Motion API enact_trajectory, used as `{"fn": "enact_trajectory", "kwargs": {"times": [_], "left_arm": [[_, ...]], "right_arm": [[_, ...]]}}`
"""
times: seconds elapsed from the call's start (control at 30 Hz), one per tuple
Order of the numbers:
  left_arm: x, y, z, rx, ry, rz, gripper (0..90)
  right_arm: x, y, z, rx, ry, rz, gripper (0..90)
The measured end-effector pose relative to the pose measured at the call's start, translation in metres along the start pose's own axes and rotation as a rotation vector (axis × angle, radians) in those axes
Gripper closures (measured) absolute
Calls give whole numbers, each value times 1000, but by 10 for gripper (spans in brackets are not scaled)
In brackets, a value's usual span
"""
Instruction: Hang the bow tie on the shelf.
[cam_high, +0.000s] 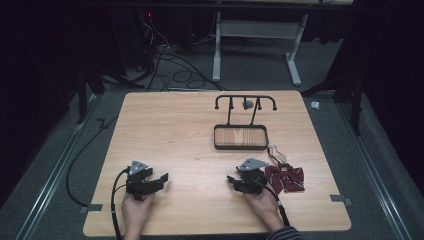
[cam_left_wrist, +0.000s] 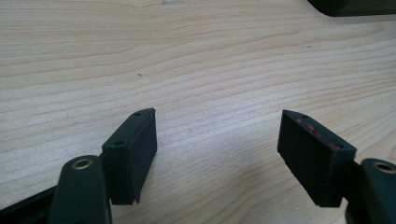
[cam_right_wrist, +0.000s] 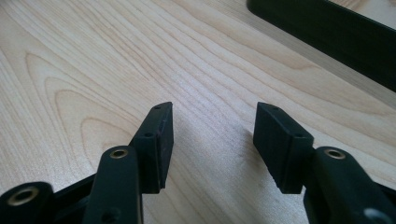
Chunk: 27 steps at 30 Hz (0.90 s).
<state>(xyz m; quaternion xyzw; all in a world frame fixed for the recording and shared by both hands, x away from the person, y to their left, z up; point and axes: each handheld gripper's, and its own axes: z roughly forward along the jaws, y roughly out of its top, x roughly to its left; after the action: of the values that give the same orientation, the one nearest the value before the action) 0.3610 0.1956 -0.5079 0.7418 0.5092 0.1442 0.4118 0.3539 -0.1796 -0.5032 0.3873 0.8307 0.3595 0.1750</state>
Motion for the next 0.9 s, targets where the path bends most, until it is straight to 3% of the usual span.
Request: {"fn": "enact_trajectory", "kwargs": {"times": [0.5, 0.9], "left_arm": [[0, 0, 0, 0, 0, -1, 289], [0, 0, 0, 0, -3, 1, 288]], "right_arm": [[3, 0, -1, 2, -17, 17, 519], [3, 0, -1, 2, -1, 35, 516]]}}
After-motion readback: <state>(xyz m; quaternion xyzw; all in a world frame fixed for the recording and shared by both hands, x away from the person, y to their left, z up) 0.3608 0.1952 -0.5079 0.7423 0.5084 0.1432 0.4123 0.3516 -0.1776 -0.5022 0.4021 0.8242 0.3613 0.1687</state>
